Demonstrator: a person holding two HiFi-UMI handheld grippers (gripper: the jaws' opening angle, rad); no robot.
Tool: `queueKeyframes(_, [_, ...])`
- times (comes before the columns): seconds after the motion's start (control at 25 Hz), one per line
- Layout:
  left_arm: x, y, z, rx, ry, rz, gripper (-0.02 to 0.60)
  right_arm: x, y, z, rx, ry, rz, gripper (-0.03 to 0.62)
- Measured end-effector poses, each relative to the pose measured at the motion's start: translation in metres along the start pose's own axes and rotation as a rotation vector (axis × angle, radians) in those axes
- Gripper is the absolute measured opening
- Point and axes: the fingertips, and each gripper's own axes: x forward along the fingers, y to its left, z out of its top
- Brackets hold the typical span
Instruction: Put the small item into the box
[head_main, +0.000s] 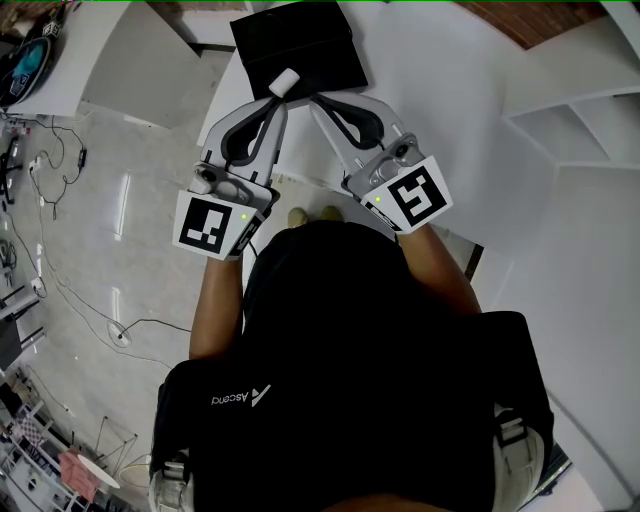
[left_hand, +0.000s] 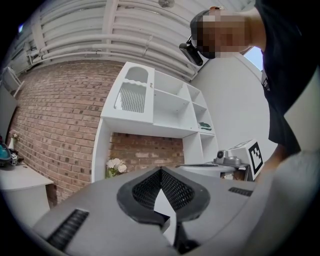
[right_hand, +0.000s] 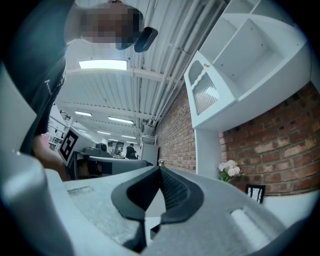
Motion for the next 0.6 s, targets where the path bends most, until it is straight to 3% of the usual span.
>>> queueKeyframes(0.36, [0.0003,-0.0021,-0.0010,0.001,0.002,-0.011,-0.002,0.0003,0.0017,0.0012,0.036,0.013,-0.004,0.000])
queueKeyframes(0.6, [0.0010,-0.0022,-0.0036,-0.002,0.004,-0.016,-0.002,-0.0018,-0.0031,-0.0019,-0.013,-0.004,-0.004,0.000])
